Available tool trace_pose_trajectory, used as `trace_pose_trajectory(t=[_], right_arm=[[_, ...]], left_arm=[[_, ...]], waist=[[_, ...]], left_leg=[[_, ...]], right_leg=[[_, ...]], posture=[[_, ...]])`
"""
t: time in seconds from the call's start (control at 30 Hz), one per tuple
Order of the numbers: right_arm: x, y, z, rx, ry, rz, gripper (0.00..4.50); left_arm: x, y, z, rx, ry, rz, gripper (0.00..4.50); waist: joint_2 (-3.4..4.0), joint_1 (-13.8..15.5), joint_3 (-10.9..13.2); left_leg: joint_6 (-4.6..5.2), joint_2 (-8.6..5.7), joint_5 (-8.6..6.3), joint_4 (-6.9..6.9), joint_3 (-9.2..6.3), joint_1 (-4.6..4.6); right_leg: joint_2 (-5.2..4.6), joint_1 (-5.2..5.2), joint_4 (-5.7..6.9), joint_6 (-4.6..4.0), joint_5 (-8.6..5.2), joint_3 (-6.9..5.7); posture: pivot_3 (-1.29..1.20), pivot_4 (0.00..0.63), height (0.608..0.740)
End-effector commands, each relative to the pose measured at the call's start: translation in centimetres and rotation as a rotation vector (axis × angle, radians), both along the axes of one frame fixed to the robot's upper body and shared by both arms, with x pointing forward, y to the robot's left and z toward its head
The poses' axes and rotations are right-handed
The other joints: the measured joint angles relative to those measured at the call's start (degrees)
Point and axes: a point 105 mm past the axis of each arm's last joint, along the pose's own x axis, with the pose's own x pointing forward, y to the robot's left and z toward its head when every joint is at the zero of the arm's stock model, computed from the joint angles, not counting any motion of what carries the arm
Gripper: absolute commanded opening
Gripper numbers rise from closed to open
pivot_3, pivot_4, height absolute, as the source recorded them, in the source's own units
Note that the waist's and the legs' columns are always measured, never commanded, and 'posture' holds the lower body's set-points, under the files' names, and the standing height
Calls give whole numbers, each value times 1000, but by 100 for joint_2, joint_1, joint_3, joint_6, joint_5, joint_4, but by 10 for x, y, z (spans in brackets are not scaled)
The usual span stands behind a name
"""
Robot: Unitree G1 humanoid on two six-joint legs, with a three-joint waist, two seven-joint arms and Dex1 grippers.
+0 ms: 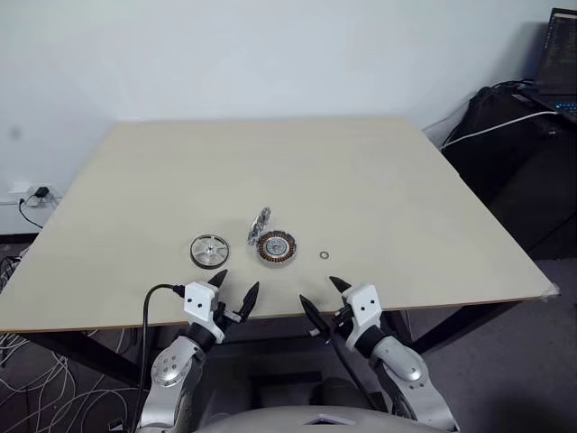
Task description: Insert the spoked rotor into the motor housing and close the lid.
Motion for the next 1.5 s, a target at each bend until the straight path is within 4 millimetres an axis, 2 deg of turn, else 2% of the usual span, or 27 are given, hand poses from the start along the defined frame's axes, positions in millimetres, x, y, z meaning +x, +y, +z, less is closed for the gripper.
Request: trace_pose_trajectory(t=[0.03,0.87,1.13,1.27,1.5], right_arm=[[9,-1,17,1,-80,-29,4500],[16,-6,11,-60,-60,-92,4500],[27,-8,12,-60,-34,-132,4500],[36,-6,5,-74,20,-143,4500],[66,-11,-2,-167,82,-225,4500]], left_arm=[[6,-3,18,2,-65,-10,4435],[6,-6,24,-5,-65,-8,4435],[7,-8,25,-7,-63,-10,4435],[8,-8,24,-8,-61,-11,4435],[7,-9,21,-19,-52,-10,4435]], waist=[[0,0,0],[2,-1,-1],[2,-1,0],[2,-3,0],[4,-6,-1]], left_leg=[[0,0,0,0,0,0],[0,0,0,-1,0,0],[0,0,0,-1,0,-1],[0,0,0,-1,0,-1],[-1,0,0,-1,1,-2]], right_leg=[[0,0,0,0,0,0],[-1,-1,0,-2,1,2],[-1,-2,0,-5,3,1],[-1,-2,0,-8,5,1],[2,-4,0,-27,16,0]], posture=[[0,0,740],[0,0,740],[0,0,740],[0,0,740],[0,0,740]])
